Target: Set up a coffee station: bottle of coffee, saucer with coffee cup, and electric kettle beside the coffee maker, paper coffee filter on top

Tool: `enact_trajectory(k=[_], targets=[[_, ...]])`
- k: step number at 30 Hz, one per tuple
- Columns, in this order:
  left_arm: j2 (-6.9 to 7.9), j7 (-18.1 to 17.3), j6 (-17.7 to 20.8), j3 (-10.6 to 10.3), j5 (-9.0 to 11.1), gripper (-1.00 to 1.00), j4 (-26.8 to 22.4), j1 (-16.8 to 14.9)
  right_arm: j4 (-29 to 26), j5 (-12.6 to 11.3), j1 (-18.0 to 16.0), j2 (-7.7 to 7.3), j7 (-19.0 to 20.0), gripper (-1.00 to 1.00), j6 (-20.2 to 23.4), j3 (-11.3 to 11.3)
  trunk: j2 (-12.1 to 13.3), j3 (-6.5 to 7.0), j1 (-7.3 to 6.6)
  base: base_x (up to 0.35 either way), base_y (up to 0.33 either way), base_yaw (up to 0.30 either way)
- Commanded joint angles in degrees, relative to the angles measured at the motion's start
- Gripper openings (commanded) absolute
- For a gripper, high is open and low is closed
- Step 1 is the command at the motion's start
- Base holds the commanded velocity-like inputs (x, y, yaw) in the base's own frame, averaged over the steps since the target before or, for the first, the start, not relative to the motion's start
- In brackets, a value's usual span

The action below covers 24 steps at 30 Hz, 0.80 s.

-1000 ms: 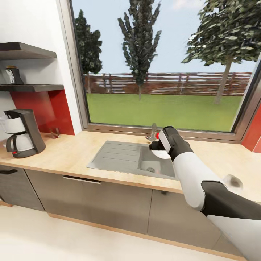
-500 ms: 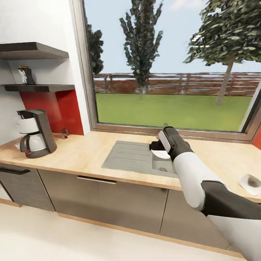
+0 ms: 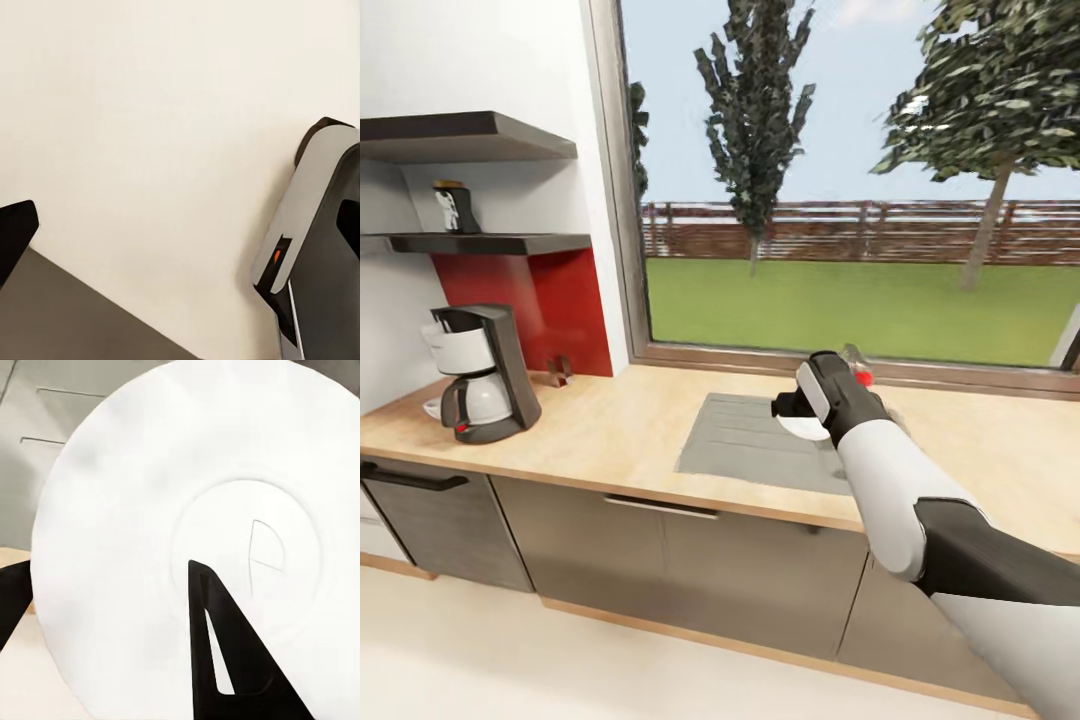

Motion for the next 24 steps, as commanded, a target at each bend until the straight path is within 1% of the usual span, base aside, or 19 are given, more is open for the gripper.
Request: enact_trajectory(k=[1, 6, 11, 24], targets=[[0.01, -0.41, -0.02, 0.20, 0.37, 1.00, -0.04, 0.00, 0.10, 0.10, -0.07, 0.10, -0.22, -1.00, 0.13, -0.38, -0.13, -0.12, 0.07, 0.253, 0.267, 0.000], [0.01, -0.41, -0.06, 0.20, 0.37, 1.00, -0.04, 0.00, 0.31, 0.05, -0.09, 0.10, -0.27, -1.00, 0.05, -0.39, -0.13, -0.12, 0.07, 0.235, 0.274, 0.000], [0.06, -0.41, -0.11, 0.17, 0.37, 1.00, -0.04, 0.00, 0.32, 0.10, -0.08, 0.10, -0.39, -1.00, 0.41, -0.37, -0.13, -0.12, 0.07, 0.152, 0.306, 0.000], [0.01, -0.41, -0.49, 0.08, 0.36, 1.00, -0.04, 0.00, 1.34, 0.11, -0.07, 0.10, -0.57, -1.00, 0.73, -0.43, -0.13, -0.12, 0.07, 0.021, 0.337, 0.000]])
